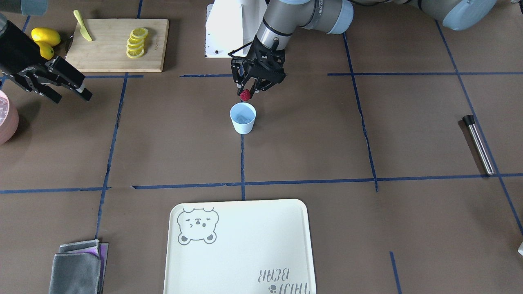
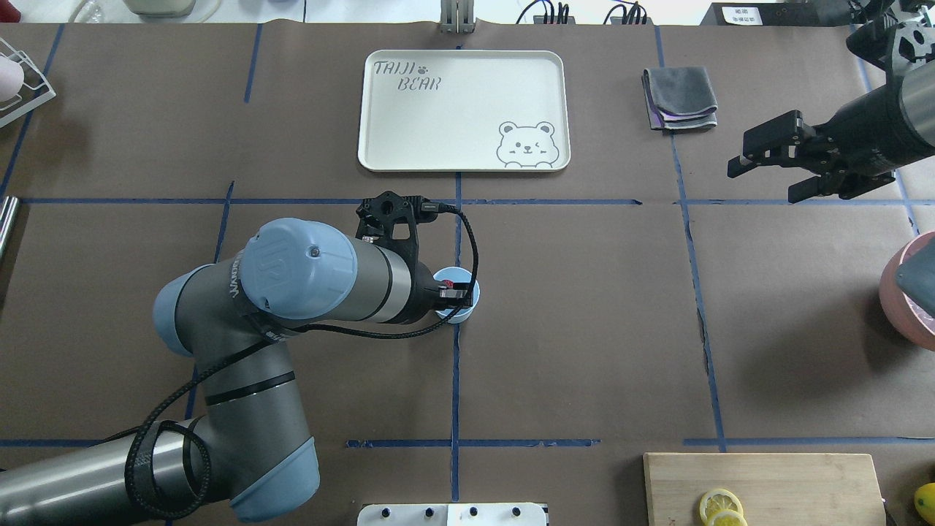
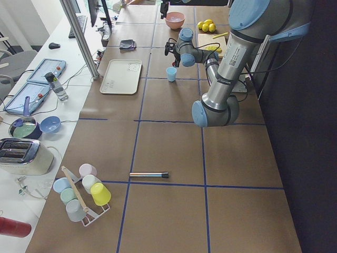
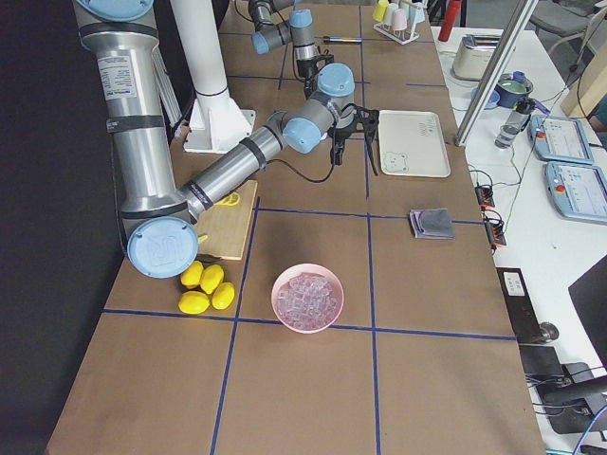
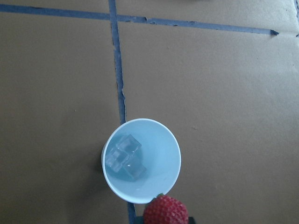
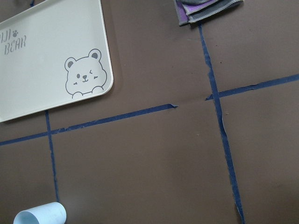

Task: Mash ice and strawberries in cup
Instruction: 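Carry the strawberry over the blue cup with the left gripper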

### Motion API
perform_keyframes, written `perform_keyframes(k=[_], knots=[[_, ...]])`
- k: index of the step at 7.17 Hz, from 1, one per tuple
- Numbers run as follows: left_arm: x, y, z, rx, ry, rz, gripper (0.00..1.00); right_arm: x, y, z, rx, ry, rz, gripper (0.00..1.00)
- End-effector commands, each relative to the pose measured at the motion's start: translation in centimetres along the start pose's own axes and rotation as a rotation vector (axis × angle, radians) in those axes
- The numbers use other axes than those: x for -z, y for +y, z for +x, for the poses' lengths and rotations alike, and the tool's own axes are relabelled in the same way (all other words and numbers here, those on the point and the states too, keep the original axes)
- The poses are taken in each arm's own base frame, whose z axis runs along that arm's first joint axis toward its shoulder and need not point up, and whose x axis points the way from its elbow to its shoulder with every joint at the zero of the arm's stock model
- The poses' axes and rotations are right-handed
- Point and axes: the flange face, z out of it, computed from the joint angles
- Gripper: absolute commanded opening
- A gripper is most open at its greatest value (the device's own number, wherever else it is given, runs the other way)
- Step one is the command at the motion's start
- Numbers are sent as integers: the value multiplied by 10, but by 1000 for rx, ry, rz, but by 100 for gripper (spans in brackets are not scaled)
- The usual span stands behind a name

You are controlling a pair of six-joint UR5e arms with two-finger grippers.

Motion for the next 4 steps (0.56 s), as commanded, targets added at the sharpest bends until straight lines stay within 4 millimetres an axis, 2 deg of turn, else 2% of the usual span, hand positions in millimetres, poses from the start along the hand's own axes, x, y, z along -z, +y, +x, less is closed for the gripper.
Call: perform_keyframes(k=[1,2,3,4], knots=[[0,-3,3,-1,0,17,14,0,1,2,-2,2,0,99],[-1,-3,3,-1,-4,22,39,0,1,2,-2,2,0,99],[-1,-3,3,-1,-4,22,70,0,1,3,-3,3,-1,99],[-2,-4,3,-2,2,26,80,0,1,2,-3,2,-2,99]])
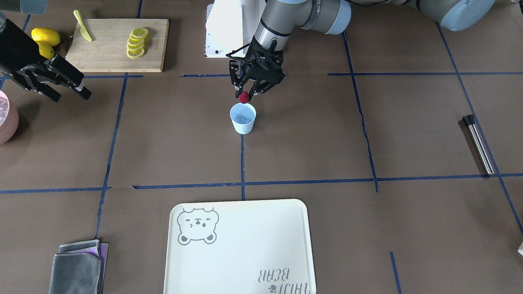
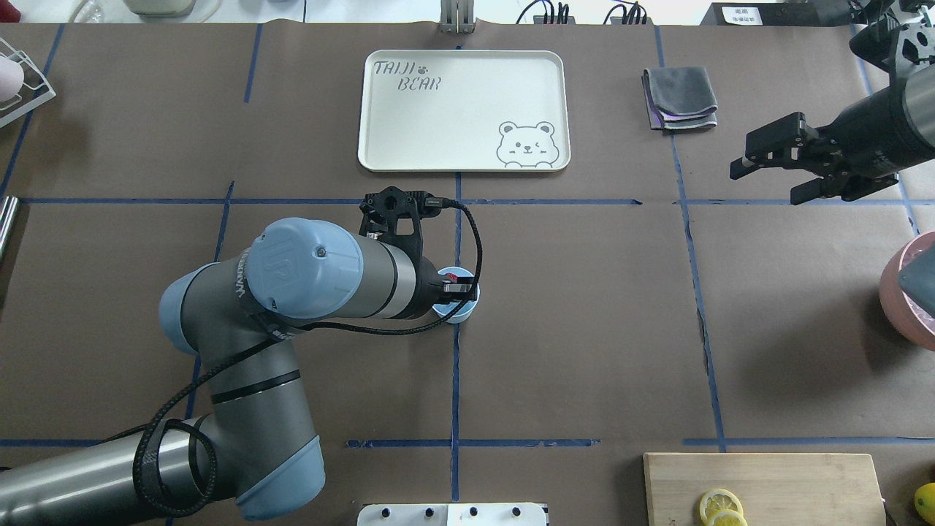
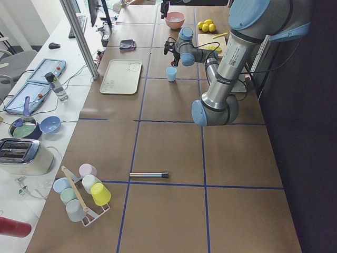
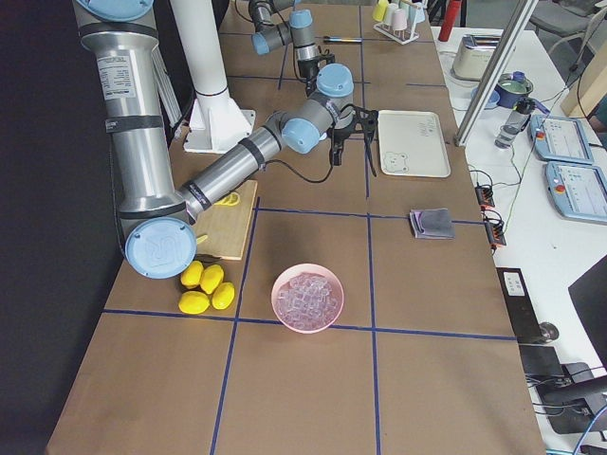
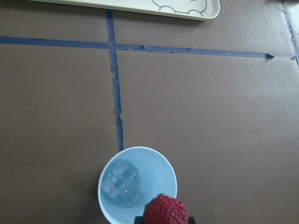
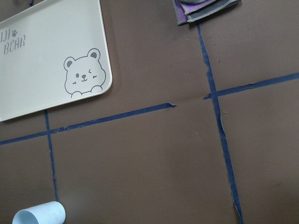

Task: Mash ice and strawberries in cup
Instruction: 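Open the left gripper to drop the strawberry into the blue cup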

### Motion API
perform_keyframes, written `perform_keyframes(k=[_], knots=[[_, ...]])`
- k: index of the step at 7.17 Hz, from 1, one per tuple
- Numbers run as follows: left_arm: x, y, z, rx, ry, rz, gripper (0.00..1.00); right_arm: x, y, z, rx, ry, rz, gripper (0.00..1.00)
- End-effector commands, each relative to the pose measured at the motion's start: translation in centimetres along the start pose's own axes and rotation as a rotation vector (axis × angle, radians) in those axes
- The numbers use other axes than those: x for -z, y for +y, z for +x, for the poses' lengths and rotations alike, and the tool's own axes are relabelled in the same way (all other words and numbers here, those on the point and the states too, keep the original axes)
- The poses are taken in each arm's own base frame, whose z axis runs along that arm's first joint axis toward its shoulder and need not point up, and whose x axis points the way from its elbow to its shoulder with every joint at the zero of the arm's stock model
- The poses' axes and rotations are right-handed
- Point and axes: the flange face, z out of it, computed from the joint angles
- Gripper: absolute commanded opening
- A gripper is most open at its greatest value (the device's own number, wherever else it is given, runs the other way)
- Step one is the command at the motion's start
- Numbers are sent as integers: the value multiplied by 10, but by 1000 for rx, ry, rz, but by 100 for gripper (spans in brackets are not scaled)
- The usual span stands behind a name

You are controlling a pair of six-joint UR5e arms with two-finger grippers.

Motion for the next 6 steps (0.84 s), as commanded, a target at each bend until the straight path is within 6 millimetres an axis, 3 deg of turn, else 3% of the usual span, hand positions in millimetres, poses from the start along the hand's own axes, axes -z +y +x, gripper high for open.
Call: perform_keyframes(k=[1,3,4,5,6], knots=[[-6,-1,-2,-2,14,6,81,0,0,0,-1,0,-1,99],[-8,-1,-2,-4,14,6,81,1,0,1,-1,-1,-3,99],[2,-12,-4,-1,19,24,81,1,-1,9,-12,7,-2,99],[16,-37,-20,10,12,26,81,8,-6,24,-11,18,7,99],[32,-64,-60,12,-9,-12,80,20,-15,60,35,50,29,99]])
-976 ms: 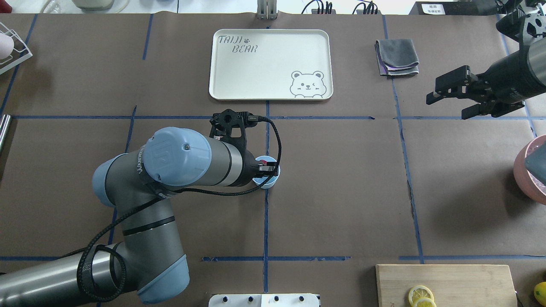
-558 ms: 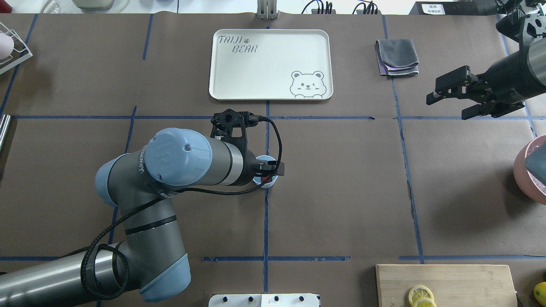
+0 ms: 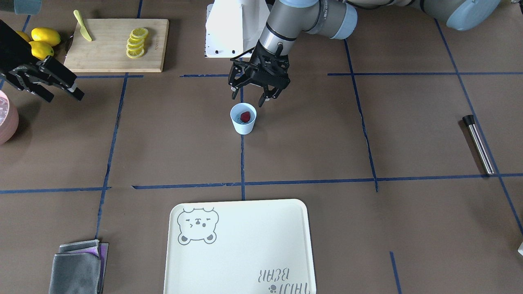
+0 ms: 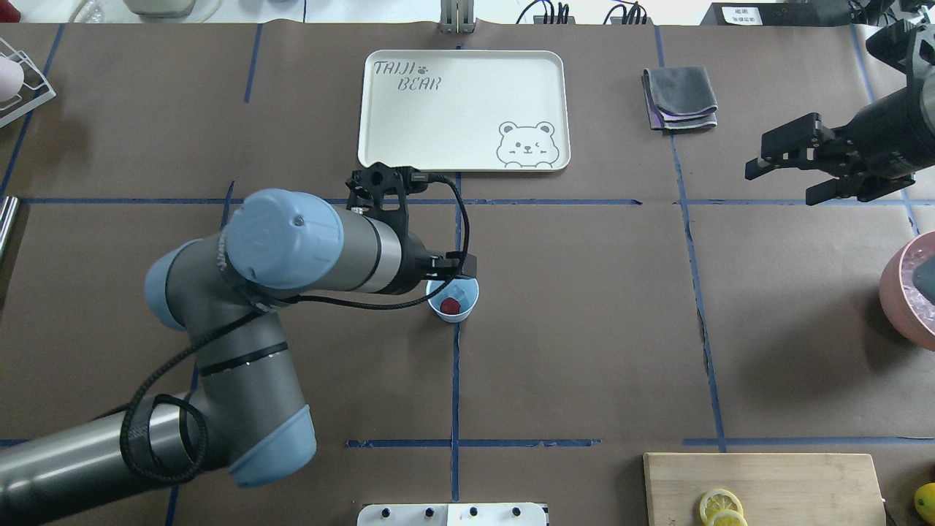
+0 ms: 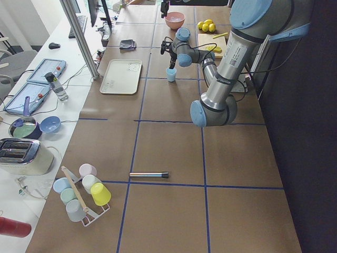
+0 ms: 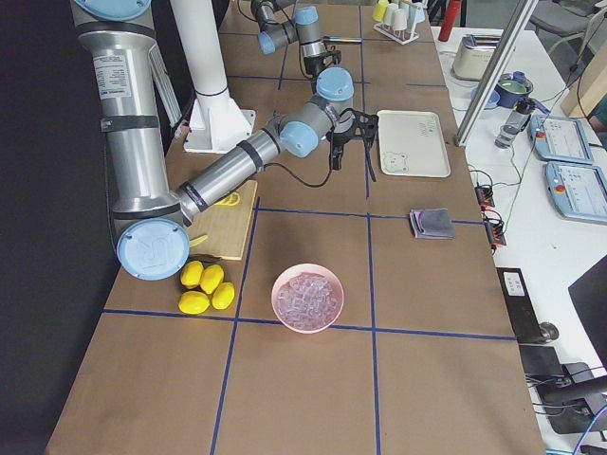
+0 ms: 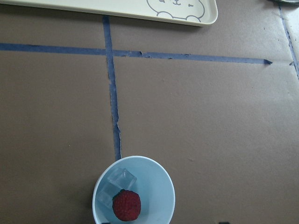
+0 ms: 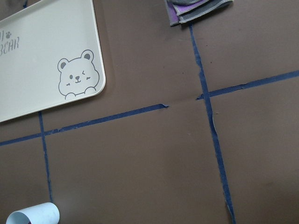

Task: Mash ice and strawberries in cup
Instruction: 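Open the left gripper to drop the strawberry into the blue cup, then draw the left gripper back toward the table edge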

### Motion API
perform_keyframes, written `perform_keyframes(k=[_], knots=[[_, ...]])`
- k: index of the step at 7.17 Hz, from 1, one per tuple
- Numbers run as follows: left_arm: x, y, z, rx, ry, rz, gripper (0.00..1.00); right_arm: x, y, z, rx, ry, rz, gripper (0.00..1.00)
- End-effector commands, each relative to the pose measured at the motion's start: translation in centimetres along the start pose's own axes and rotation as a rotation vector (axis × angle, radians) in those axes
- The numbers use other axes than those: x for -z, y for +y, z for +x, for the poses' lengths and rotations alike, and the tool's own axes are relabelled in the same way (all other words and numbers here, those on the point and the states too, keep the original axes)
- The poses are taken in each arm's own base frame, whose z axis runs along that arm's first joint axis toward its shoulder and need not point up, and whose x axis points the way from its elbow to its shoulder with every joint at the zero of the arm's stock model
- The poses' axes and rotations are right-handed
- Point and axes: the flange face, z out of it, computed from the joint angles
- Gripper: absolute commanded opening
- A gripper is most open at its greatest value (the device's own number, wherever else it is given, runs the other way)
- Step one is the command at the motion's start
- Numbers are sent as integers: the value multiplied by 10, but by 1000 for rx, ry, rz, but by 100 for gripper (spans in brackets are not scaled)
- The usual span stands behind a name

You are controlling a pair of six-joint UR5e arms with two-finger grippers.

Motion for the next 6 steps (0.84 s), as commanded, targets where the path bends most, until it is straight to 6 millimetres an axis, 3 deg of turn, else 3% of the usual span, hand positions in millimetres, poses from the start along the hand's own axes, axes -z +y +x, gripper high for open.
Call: perform_keyframes(k=[1,3,4,5,6], knots=[[45,-47,-94,-49,-42,-60,80,22,-18,77,76,62,30,99],[118,-83,-215,-117,-152,-98,80,34,-45,150,129,86,22,99],[146,-92,-279,-170,-244,-132,80,32,-56,174,146,105,22,99],[163,-93,-349,-226,-346,-193,80,29,-61,179,141,119,25,99],[181,-108,-431,-195,-425,-228,81,28,-60,181,136,123,25,99]])
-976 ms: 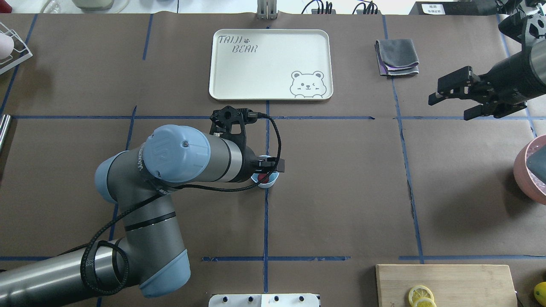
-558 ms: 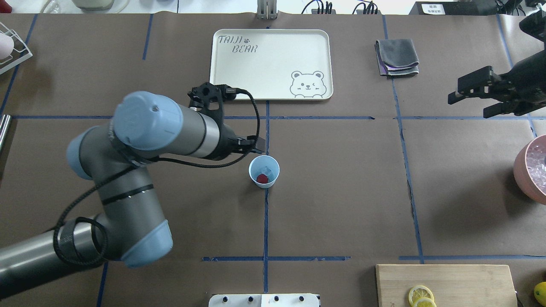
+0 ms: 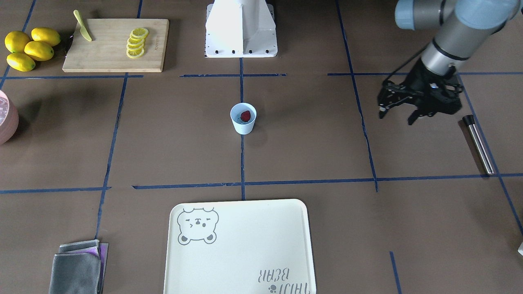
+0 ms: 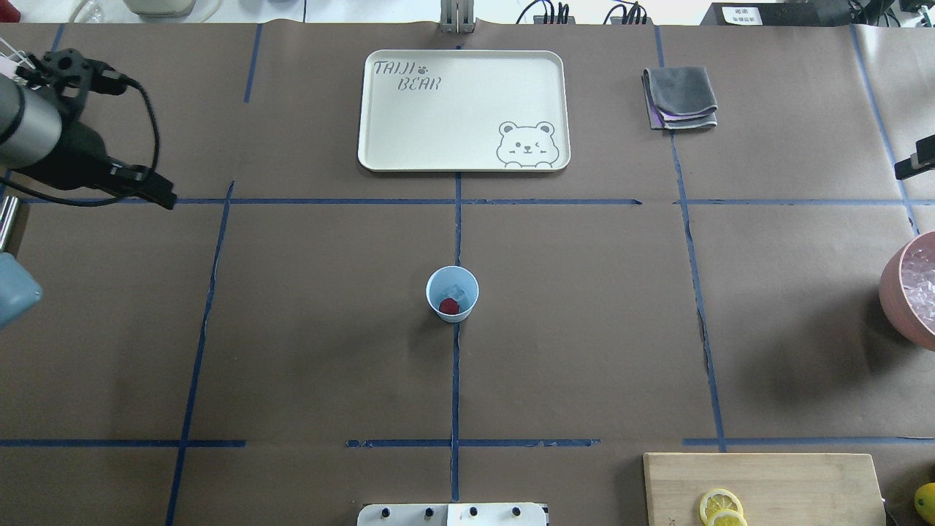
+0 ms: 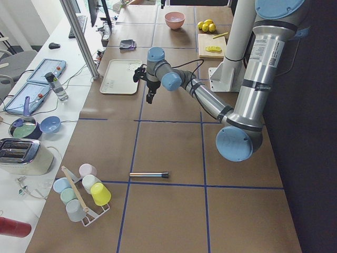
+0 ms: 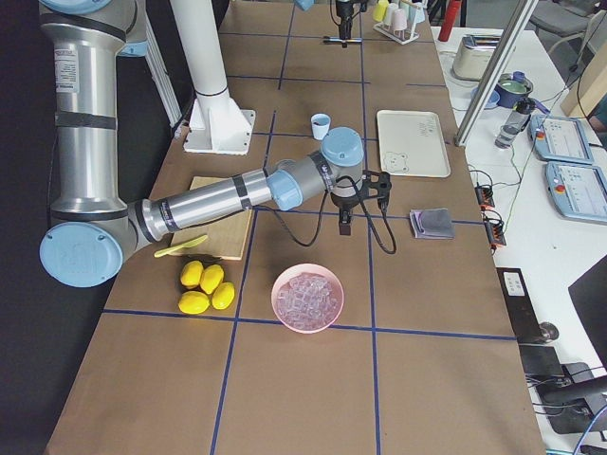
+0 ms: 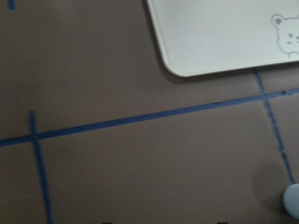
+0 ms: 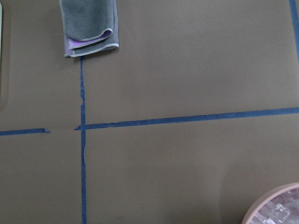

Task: Mash ice and strawberries in cup
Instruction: 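Draw the left gripper back toward the table edge, then grasp the steel muddler upright with the left gripper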

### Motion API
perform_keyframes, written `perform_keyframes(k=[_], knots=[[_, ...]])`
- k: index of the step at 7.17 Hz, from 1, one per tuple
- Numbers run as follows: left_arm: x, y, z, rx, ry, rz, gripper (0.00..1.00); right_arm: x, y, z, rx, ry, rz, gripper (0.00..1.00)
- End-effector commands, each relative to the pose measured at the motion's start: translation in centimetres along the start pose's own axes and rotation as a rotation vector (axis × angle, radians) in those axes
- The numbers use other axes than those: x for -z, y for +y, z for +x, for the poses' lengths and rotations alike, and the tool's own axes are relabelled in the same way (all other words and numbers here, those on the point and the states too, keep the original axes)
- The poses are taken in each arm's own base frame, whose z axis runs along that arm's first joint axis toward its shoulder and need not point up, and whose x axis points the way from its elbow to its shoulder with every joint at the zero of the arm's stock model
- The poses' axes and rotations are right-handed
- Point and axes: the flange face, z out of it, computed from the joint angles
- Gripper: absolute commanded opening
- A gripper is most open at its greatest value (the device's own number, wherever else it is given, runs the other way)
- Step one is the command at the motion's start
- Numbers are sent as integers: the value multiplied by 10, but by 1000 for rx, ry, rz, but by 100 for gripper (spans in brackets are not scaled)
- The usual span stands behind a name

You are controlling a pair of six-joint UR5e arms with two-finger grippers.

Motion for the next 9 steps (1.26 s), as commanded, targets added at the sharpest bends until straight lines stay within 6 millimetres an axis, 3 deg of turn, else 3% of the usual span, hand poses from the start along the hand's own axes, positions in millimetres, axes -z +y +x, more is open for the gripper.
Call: perform_keyframes(k=[1,2,4,5,7,9], knots=[[-31,14,-171,102,-68,-137,82,-3,-2,8,-2,15,3,99],[-63,23,-211,112,-71,-199,82,-1,-3,6,3,13,6,99],[-113,33,-259,106,-65,-181,84,-1,-2,6,3,13,6,99],[-126,30,-268,167,-69,-168,84,0,-1,6,4,11,6,99],[-153,44,-294,254,-70,-149,84,1,0,3,1,1,5,99],[-158,44,-295,342,-67,-136,84,3,-3,-1,5,-4,7,99]])
